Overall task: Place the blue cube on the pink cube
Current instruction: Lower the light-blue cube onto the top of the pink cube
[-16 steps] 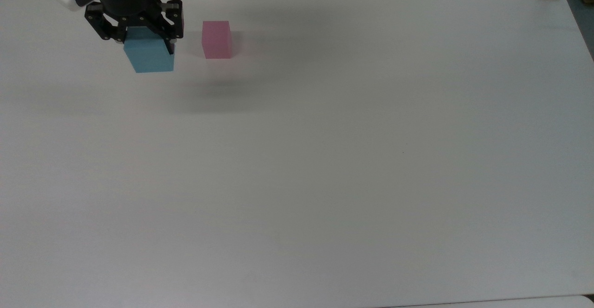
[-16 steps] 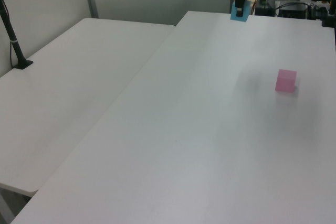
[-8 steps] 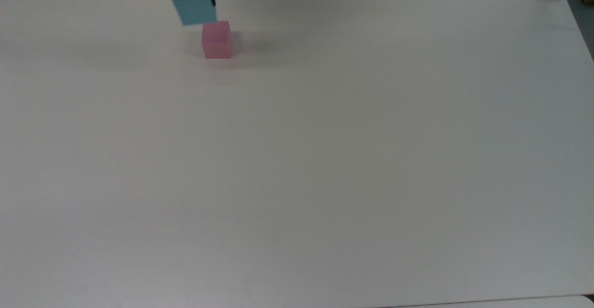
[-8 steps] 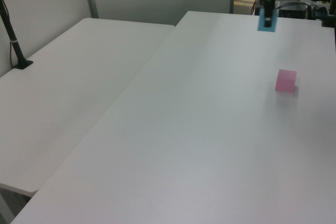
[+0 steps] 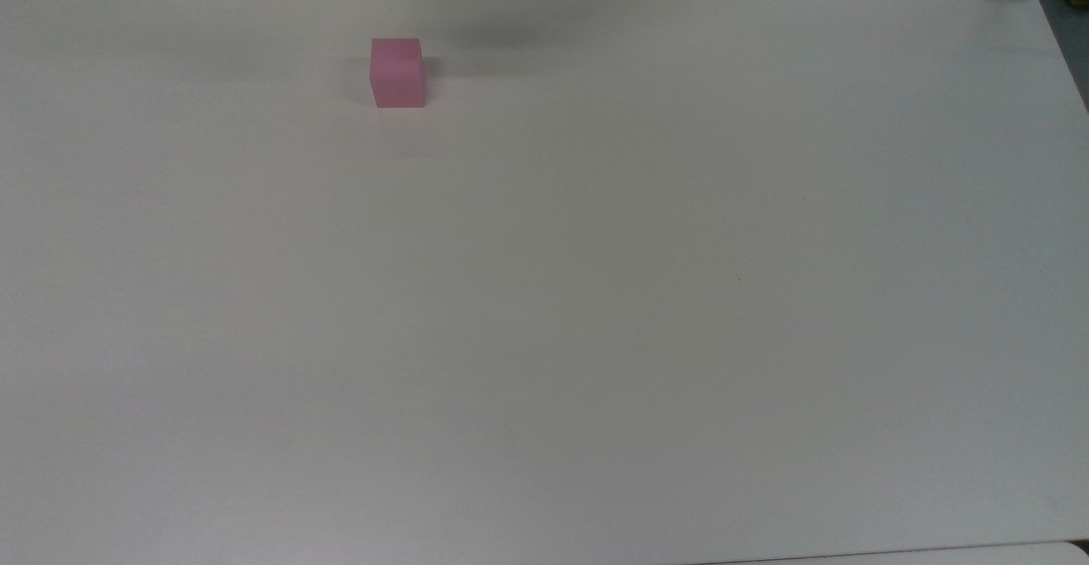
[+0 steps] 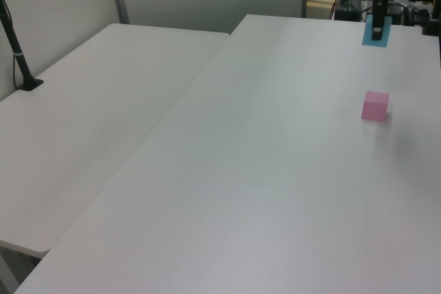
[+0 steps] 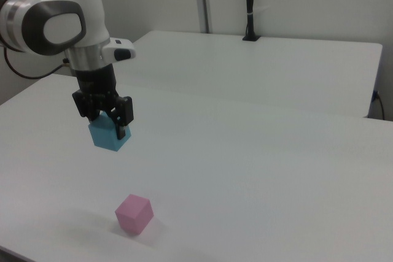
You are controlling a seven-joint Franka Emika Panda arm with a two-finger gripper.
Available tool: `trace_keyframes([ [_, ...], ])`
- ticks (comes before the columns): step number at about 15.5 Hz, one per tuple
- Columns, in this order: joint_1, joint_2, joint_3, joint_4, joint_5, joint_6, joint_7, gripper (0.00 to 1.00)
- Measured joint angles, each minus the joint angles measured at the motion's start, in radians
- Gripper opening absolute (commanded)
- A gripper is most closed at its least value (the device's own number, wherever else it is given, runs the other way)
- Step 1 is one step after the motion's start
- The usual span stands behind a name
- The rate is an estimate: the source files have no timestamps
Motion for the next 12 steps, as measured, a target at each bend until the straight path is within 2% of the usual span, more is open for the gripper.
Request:
trace_keyframes([
  [3,0.003,0.003,0.000,-0.065,-0.027,0.041,0.027,0.18],
  [8,0.003,0.016,-0.006,-0.237,-0.035,0.249,0.038,0.18],
  [12,0.000,0.025,-0.007,-0.304,-0.050,0.310,0.038,0.19],
])
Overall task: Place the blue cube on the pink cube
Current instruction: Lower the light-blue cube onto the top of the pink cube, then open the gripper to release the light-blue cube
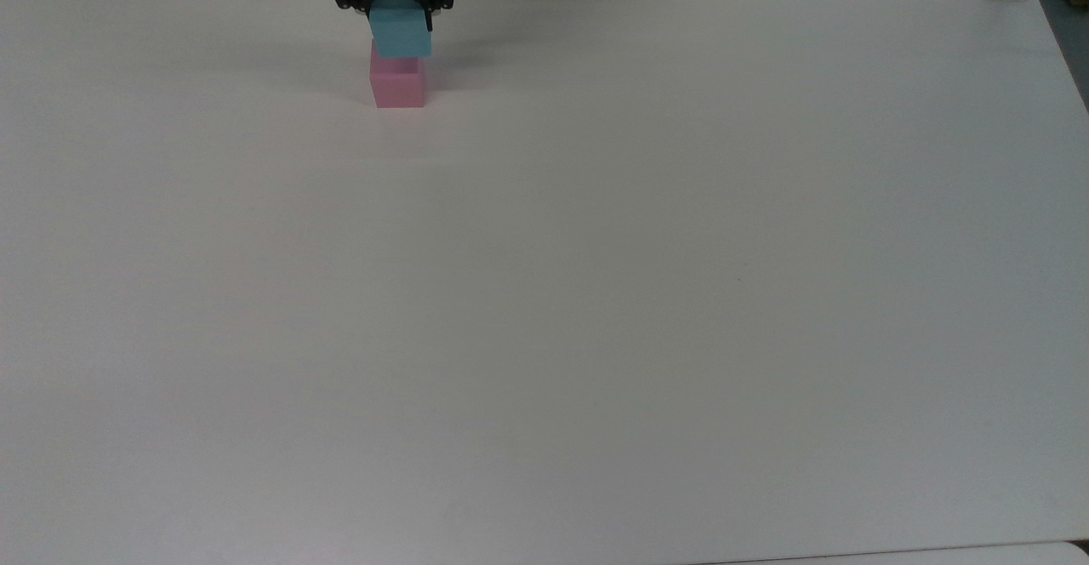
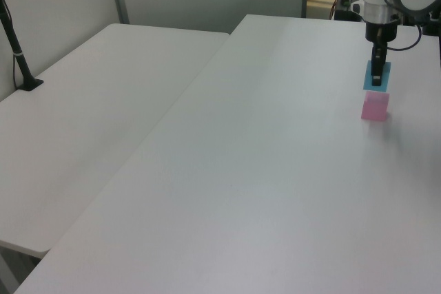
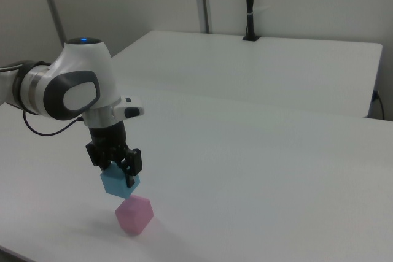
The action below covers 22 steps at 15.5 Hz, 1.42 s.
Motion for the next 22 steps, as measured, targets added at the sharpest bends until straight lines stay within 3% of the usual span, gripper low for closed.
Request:
trace_keyframes([
  [6,-0.004,0.041,-0.001,-0.020,-0.014,0.059,0.000,0.19],
  [11,-0.012,0.078,-0.005,-0.020,-0.025,0.075,0.001,0.26],
  [12,-0.015,0.079,-0.005,-0.021,-0.026,0.075,0.001,0.37],
  [16,-0.017,0.079,-0.005,-0.021,-0.026,0.075,0.001,0.66],
  [18,-0.017,0.079,-0.005,-0.021,-0.026,0.075,0.001,0.95],
  [19,-0.017,0.079,-0.005,-0.022,-0.026,0.073,0.001,1.00],
  [22,-0.022,0.079,-0.005,-0.022,-0.042,0.060,0.001,1.00],
])
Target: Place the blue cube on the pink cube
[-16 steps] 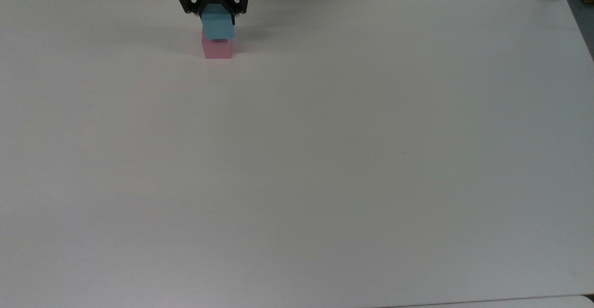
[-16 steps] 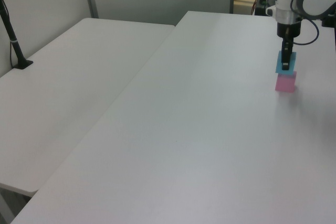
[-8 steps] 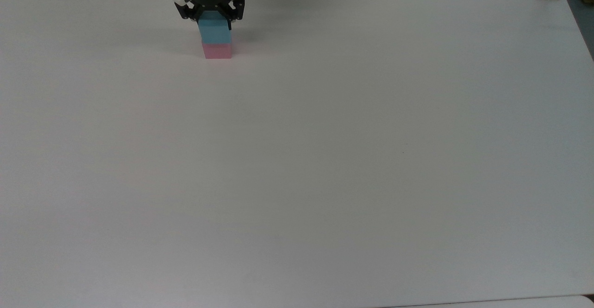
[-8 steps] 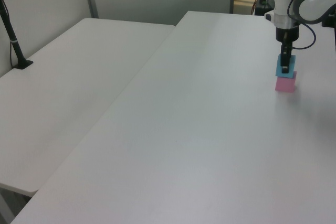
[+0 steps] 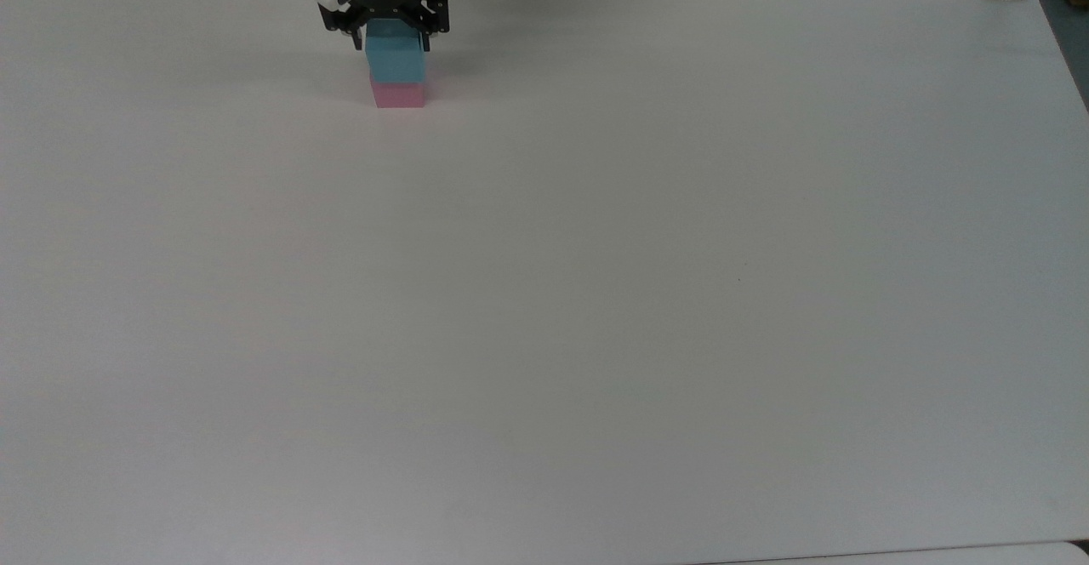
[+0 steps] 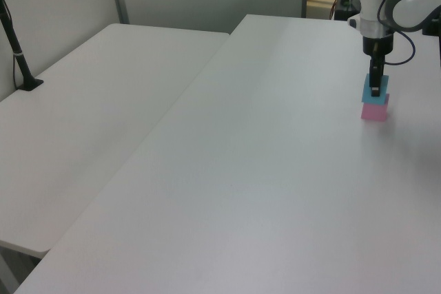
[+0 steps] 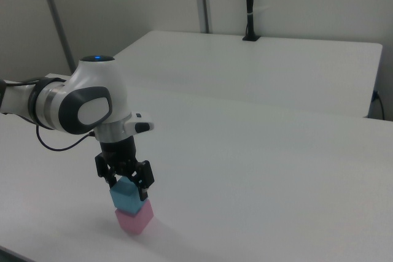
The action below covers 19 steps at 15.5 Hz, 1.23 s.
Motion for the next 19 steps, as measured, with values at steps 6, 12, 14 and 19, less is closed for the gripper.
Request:
trace_keyframes([
  [6,-0.009,-0.023,-0.024,0.079,-0.015,-0.144,-0.005,1.00],
  [12,0.056,-0.046,-0.022,0.449,0.002,-0.501,-0.015,1.00],
  [14,0.091,-0.041,-0.021,0.556,0.031,-0.541,-0.014,1.00],
  [19,0.113,0.041,-0.021,0.710,0.046,-0.543,-0.008,1.00],
])
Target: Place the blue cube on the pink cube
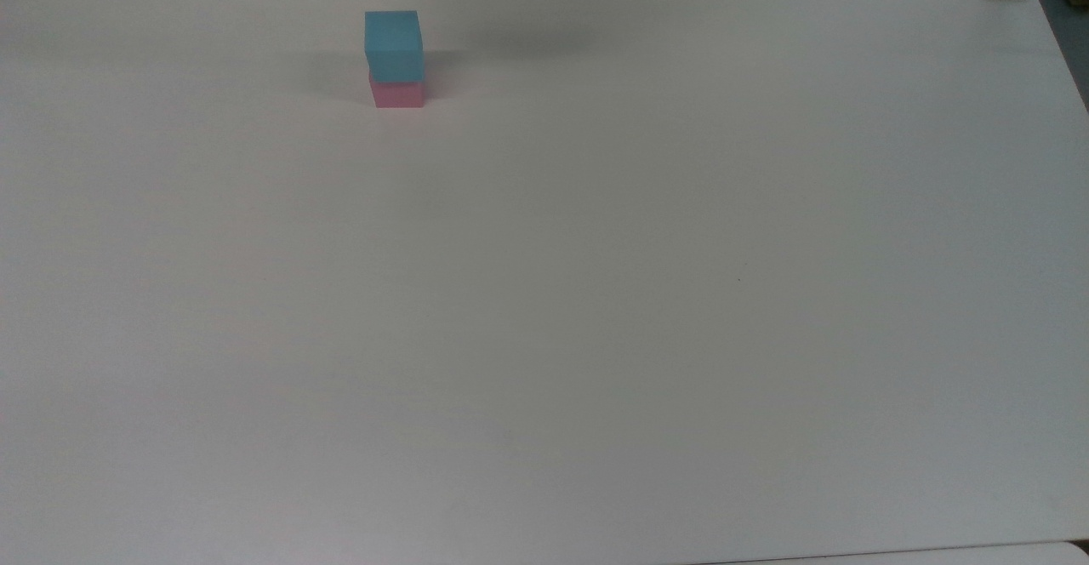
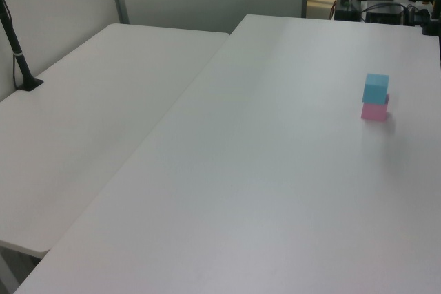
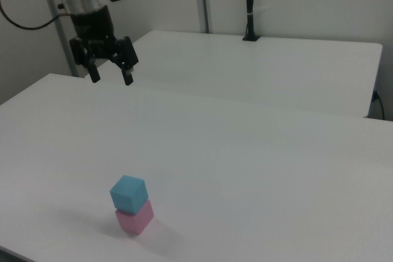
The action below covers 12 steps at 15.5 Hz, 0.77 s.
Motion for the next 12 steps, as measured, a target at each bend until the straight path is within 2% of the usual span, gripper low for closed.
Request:
trace_keyframes([
  [3,0.017,0.124,0.000,0.072,0.015,0.058,0.051,1.00],
  [5,0.028,0.169,0.001,0.092,0.017,0.080,0.068,1.00],
  [12,0.033,0.187,-0.004,0.116,0.017,0.082,0.074,1.00],
])
